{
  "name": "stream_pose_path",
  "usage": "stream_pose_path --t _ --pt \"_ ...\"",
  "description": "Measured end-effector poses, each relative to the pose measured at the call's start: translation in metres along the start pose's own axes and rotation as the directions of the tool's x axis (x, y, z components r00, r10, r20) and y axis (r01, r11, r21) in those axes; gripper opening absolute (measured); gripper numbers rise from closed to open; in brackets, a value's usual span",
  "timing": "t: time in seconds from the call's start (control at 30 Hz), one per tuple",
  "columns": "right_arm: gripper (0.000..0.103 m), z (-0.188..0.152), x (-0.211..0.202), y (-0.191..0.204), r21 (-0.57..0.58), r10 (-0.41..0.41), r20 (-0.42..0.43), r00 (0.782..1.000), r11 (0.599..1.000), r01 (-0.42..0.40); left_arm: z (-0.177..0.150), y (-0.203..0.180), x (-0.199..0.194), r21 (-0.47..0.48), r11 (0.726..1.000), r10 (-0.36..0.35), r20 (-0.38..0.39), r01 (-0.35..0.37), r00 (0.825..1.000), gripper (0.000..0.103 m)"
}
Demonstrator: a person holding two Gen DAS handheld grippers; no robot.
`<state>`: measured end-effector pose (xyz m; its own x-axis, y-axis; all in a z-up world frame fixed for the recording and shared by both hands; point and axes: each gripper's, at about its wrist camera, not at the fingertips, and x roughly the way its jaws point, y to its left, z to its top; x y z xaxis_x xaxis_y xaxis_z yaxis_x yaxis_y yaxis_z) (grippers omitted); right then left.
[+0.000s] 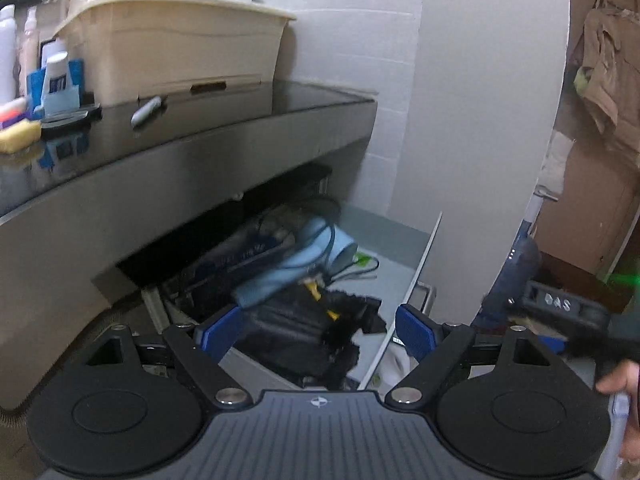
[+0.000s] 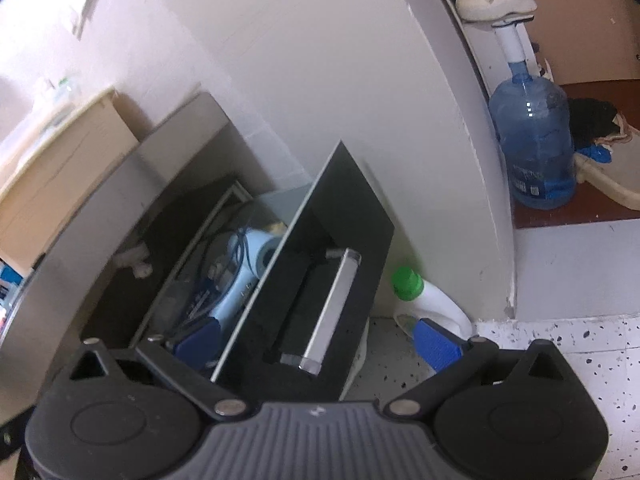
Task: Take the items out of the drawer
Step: 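Move the left tool back toward the open drawer while the right tool holds the handle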
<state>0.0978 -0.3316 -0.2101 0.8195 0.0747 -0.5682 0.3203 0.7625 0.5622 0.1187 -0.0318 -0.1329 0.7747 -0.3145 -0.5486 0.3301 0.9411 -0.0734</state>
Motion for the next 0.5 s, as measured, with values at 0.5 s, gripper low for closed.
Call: stream_pose_path --t 0.5 --pt "0.088 -0.011 0.061 -0.010 0.155 -0.052 -0.187 0.981 0.984 0.082 -0.045 -0.006 -0.019 0.068 0.998 -0.002 -0.033 0.004 0.999 0.084"
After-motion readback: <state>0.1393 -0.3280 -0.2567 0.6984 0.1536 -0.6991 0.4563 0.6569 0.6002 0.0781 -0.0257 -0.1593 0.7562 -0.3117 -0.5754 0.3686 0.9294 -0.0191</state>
